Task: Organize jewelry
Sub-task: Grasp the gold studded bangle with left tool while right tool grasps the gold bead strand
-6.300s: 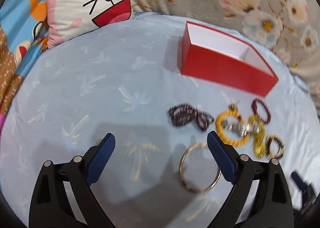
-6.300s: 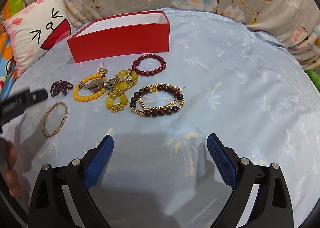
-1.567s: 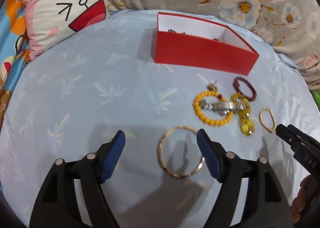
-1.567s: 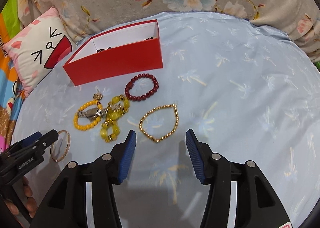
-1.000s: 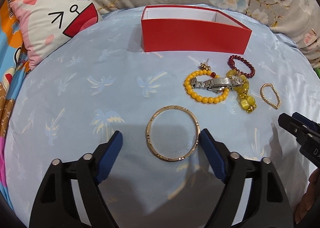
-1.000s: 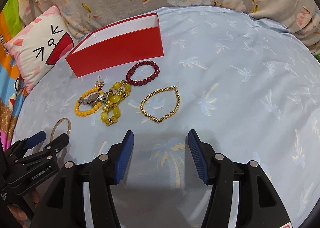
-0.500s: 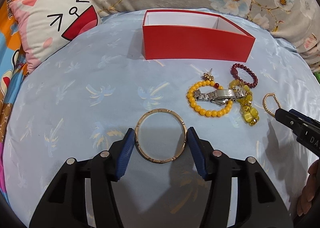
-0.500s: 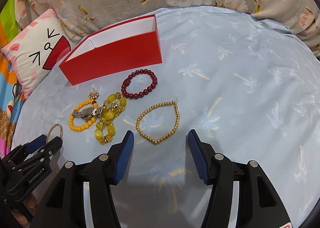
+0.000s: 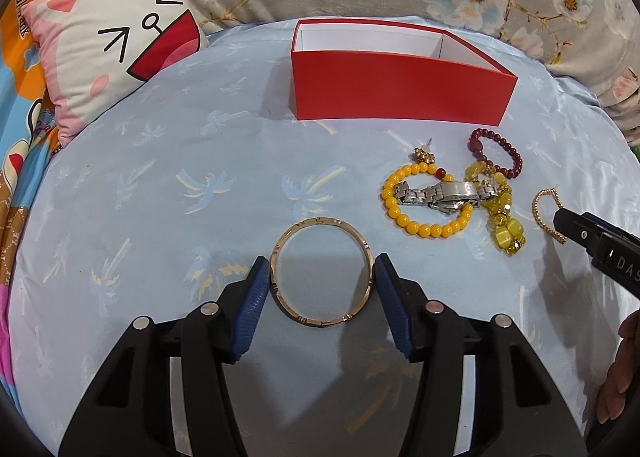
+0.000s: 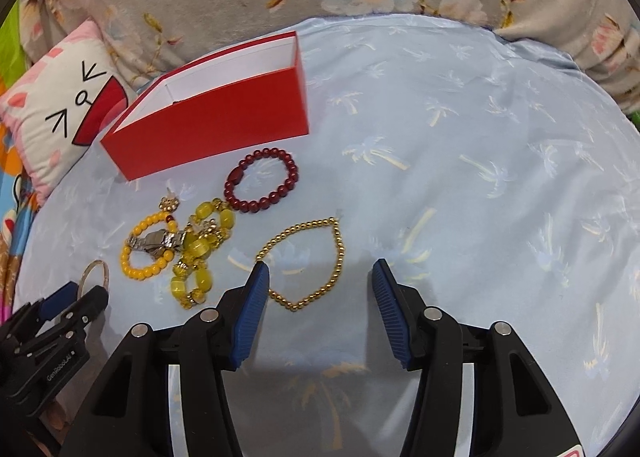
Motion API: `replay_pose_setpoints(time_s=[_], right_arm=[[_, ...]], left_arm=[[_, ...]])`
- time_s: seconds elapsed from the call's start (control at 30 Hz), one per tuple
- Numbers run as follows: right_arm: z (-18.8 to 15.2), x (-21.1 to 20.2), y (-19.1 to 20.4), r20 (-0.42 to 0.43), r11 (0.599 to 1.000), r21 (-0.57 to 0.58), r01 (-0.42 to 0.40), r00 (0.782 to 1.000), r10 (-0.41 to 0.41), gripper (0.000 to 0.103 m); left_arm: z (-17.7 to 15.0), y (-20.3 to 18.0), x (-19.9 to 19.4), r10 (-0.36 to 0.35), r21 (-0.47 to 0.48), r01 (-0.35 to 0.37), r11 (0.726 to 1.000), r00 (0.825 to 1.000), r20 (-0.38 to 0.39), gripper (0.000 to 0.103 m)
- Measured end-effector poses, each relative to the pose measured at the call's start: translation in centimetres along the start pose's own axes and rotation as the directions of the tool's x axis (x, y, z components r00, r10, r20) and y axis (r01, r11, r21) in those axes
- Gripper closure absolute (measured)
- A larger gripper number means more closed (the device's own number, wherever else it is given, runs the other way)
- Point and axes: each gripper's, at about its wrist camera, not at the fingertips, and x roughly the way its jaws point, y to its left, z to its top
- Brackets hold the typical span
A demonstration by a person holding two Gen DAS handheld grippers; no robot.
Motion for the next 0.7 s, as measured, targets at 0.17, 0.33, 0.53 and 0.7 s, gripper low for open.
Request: replay_pose_setpoints(time_s=[0.17, 0.33, 0.53, 0.7], right_arm=[[0.0, 0.4, 0.3, 0.006, 0.996, -0.04, 0.074, 0.997, -0.074, 0.074], [0.0, 0.4, 0.1, 0.01, 0.995, -0.039, 0.095, 0.995, -0.095, 0.089], [-0.1, 0.2, 0.3, 0.006, 0.994, -0.053, 0.097, 0.995, -0.097, 0.099], [-0.4, -0.8, 0.1, -0.014, 1.0, -0.012, 0.022, 1.0, -0.023, 0.099]], left_arm=[[0.0, 0.0, 0.0, 0.0, 0.0, 0.0, 1.0, 1.0, 0.0, 0.051], [0.0, 0.0, 0.0, 0.0, 0.0, 0.0, 1.0, 1.0, 0.0, 0.051], [0.0, 0.0, 0.0, -0.001, -0.001, 0.001, 1.0, 1.0, 0.001, 0.051], [0.0, 0.1, -0.1, 0.0, -0.003, 0.0, 1.0, 1.0, 0.001, 0.051]])
